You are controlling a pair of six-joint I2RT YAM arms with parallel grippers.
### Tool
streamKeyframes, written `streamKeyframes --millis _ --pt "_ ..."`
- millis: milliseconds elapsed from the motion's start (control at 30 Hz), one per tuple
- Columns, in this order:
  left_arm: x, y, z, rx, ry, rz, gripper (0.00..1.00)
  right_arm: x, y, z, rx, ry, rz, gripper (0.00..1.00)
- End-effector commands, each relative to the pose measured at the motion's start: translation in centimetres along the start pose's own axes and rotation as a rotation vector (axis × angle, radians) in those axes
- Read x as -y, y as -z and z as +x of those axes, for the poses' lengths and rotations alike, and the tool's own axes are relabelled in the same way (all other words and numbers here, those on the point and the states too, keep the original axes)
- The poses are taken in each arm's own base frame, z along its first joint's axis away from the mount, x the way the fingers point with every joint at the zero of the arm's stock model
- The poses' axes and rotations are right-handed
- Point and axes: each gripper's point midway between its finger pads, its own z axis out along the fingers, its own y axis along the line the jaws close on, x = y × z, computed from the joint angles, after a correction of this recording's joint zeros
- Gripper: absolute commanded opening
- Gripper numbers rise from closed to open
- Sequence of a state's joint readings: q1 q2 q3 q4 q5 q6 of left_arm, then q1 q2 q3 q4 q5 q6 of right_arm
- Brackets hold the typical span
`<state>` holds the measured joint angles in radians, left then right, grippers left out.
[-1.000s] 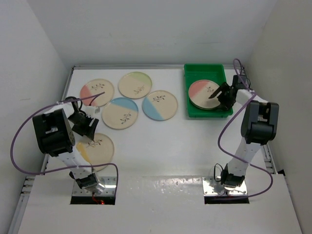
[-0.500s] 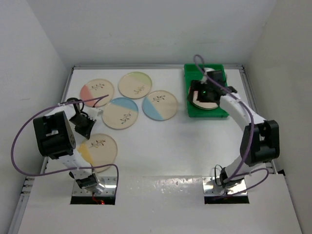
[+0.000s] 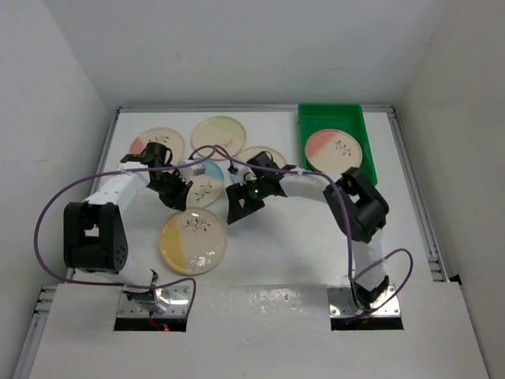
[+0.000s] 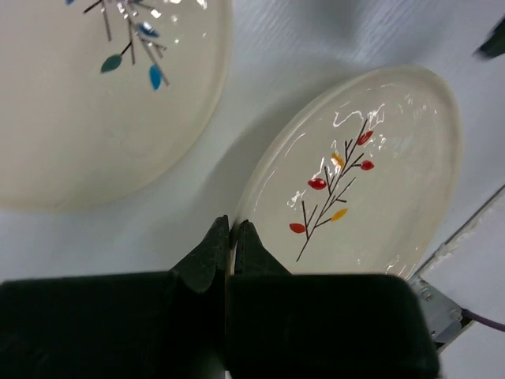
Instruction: Place the plates into the plastic bin on the countertop
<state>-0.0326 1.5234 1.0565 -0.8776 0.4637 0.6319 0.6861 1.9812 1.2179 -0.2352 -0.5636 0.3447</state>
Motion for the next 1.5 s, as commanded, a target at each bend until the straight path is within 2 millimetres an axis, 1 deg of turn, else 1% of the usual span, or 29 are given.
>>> streamKeyframes --millis 0,33,100,200,233,333,367,467,500,533,567,600,633,667,700,767,800,867,900,933,967,1033,1067,1133,1167,1267,1300,1400,1467 --pt "1.9 0.7 -2.9 0.086 -0.004 0.041 0.0 -4.6 -1.2 -4.0 0.063 0.006 -0.229 0.78" --pt "2.0 0.5 -3.3 0.095 -0.013 0.039 0.0 -4.4 -2.2 -3.9 0.061 0.004 -0.248 0.72" --pt "1.8 0.3 -4.0 0.116 -0.025 0.027 0.0 -5.8 -2.8 -3.2 0.041 0.009 -0.317 0.65" --pt "1.7 -0.3 -4.2 0.12 -0.017 0.028 0.0 -7.2 -4.5 -2.5 0.005 -0.005 -0.357 0.48" --pt "1.5 -0.5 -4.4 0.123 -0.009 0.026 0.0 -7.2 -5.3 -1.4 -0.035 -0.019 -0.355 0.37" --pt "1.3 -0.3 -5.0 0.14 -0.01 0.015 0.0 -7.5 -5.5 -1.2 -0.039 -0.023 -0.354 0.12" --pt "1.1 -0.3 -4.9 0.135 -0.01 0.008 0.0 -7.1 -5.3 -0.8 -0.042 -0.033 -0.345 0.0" --pt "0.5 0.2 -5.4 0.139 -0.019 -0.021 0.0 -7.0 -3.1 -2.3 0.031 -0.016 -0.317 0.0" --pt "0.1 0.5 -5.5 0.148 -0.002 -0.031 0.0 -5.8 -2.2 -3.2 0.061 -0.044 -0.293 0.0" --pt "-0.4 0.9 -5.8 0.154 0.012 -0.051 0.05 -6.5 -0.6 -4.1 0.097 -0.03 -0.295 0.0" --pt "-1.1 1.9 -6.6 0.176 0.022 -0.073 0.16 -6.0 0.2 -4.5 0.116 -0.041 -0.281 0.0" --pt "-2.3 2.7 -6.7 0.193 0.066 -0.097 0.27 -4.0 1.6 -5.9 0.169 -0.07 -0.224 0.0" --pt "-2.8 3.4 -7.1 0.213 0.073 -0.103 0.36 -3.3 2.5 -6.1 0.176 -0.086 -0.203 0.0" --pt "-3.6 4.5 -8.2 0.247 0.085 -0.122 0.46 -3.9 4.8 -7.5 0.228 -0.064 -0.194 0.0" --pt "-4.6 5.2 -8.2 0.261 0.129 -0.14 0.49 -2.8 8.0 -9.2 0.301 -0.076 -0.157 0.0" --pt "-5.8 6.2 -9.4 0.285 0.156 -0.171 0.53 -1.8 10.7 -11.1 0.369 -0.082 -0.115 0.0" --pt "-6.5 6.5 -9.3 0.282 0.184 -0.192 0.53 1.1 13.4 -12.2 0.434 -0.126 -0.059 0.0" --pt "-7.9 6.1 -9.1 0.257 0.242 -0.233 0.53 2.2 17.4 -14.3 0.541 -0.159 -0.033 0.0" --pt "-8.6 6.2 -9.1 0.26 0.26 -0.25 0.53 5.6 21.3 -15.2 0.636 -0.222 0.021 0.0" --pt "-8.5 6.2 -9.1 0.261 0.273 -0.248 0.53 7.0 22.3 -15.1 0.666 -0.267 0.038 0.0" --pt "-8.7 5.8 -8.9 0.252 0.278 -0.242 0.53 10.2 27.0 -15.8 0.797 -0.355 0.084 0.0" --pt "-8.6 5.8 -9.2 0.265 0.281 -0.236 0.53 13.8 28.9 -14.9 0.886 -0.494 0.159 0.0" --pt "-8.7 5.8 -9.5 0.278 0.275 -0.234 0.54 17.1 32.1 -13.4 0.966 -0.562 0.217 0.0" --pt "-8.5 5.5 -9.1 0.269 0.281 -0.228 0.54 19.8 33.5 -11.8 1.032 -0.668 0.276 0.0" --pt "-8.8 5.5 -8.9 0.259 0.284 -0.245 0.54 21.9 35.4 -10.4 1.082 -0.739 0.308 0.0" --pt "-9.4 4.7 -7.7 0.219 0.302 -0.273 0.54 24.9 36.3 -8.0 1.132 -0.848 0.345 0.0" --pt "-9.4 4.5 -7.2 0.204 0.31 -0.278 0.58 25.6 36.0 -7.6 1.139 -0.86 0.352 0.0" --pt "-9.8 3.8 -6.2 0.171 0.323 -0.295 0.58 27.2 34.3 -6.2 1.096 -0.896 0.356 0.0" --pt "-9.9 3.3 -5.9 0.163 0.328 -0.29 0.58 27.3 33.5 -6.2 1.076 -0.9 0.334 0.0"
